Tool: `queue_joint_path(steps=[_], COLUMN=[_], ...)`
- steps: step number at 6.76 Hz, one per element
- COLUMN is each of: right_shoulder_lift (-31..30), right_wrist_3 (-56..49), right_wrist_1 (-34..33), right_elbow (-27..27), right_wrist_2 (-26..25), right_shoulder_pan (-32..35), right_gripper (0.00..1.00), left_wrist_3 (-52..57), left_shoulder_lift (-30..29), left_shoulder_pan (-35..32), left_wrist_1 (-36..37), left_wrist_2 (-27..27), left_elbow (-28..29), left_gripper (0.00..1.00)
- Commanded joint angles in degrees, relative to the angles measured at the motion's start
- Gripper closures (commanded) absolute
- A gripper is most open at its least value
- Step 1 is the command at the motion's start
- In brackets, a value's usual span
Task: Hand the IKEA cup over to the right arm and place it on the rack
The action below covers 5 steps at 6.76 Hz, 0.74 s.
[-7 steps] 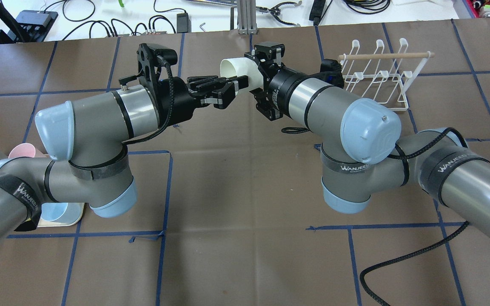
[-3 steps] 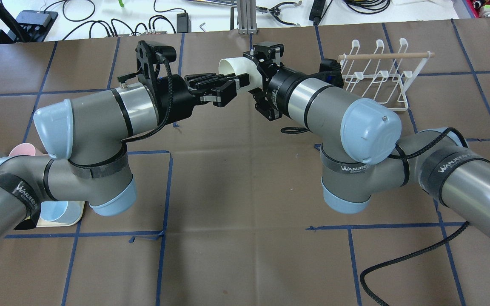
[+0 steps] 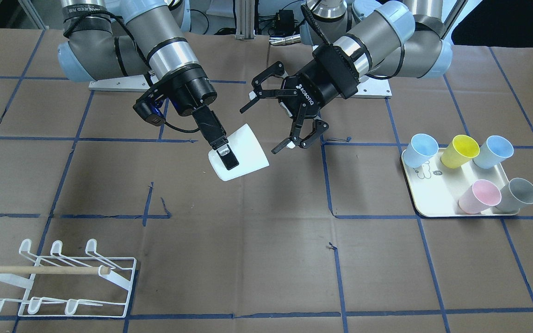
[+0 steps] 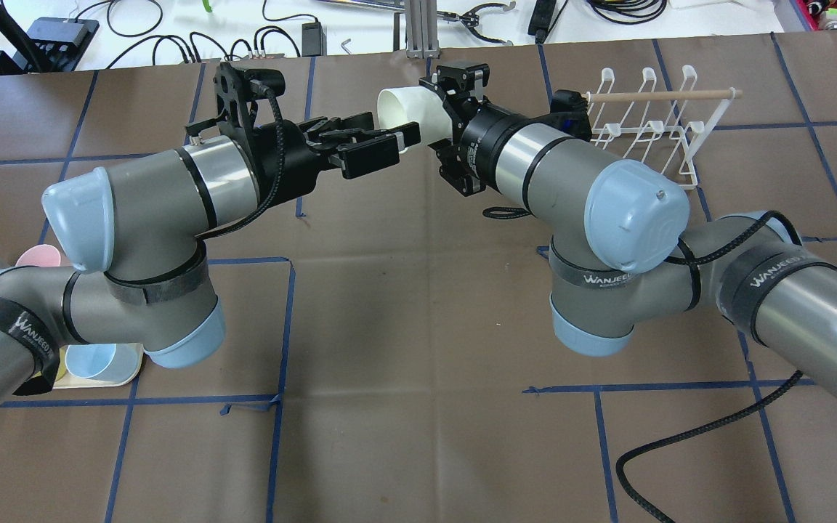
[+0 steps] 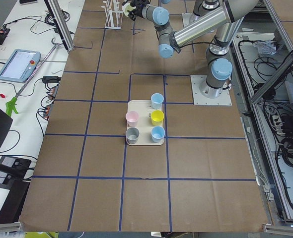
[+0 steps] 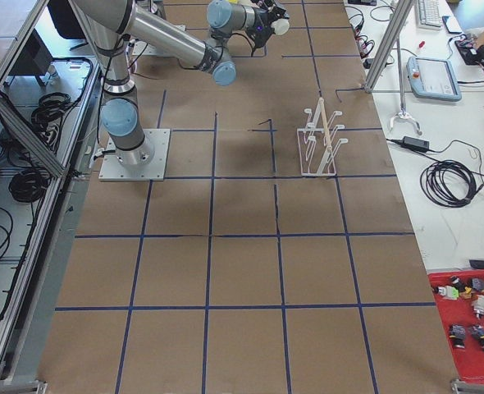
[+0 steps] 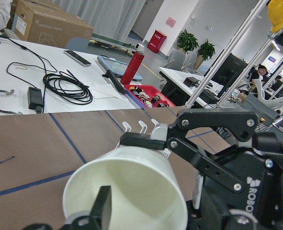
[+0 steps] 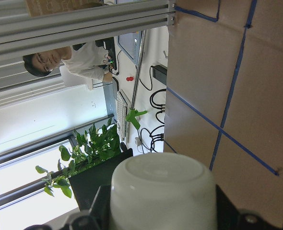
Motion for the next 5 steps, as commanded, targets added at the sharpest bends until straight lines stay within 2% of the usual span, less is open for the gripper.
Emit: queue_joint_path(steps=[1,2,3,4,5], right_shoulder_lift=[1.25,2.22,3.1,3.8,4.51], right_wrist_3=[-3.79,-12.61,-25.23,-33.79,-40.49], right_wrist_1=[-0.03,-0.11,-0.03,-0.03,-0.03], right_elbow=[-2.46,-3.17,-3.44,-4.22,-5.97], right_wrist_2=[-0.09,-0.96,-1.14,-1.23,-2.62], right_shoulder_pan=[-3.16,-5.19,-6.86,-8.7,-10.46], right_gripper=[0.7,0.7,0.7,0.7,0.76], left_wrist_3=[-0.97,-0.98,-0.98,-0.98,-0.98], left_shoulder_lift=[0.52,0.52,0.52,0.26,0.08], left_shoulder_pan=[6.07,8.11,9.08,9.01,8.31], left_wrist_1=[-0.39,-1.43,-6.4,-12.02,-20.95], left_wrist_2=[-0.57,0.04,4.31,14.53,22.9], left_elbow=[-0.2,-0.11,0.93,3.2,7.49], left_gripper=[0.0,0.0,0.0,0.0,0.0])
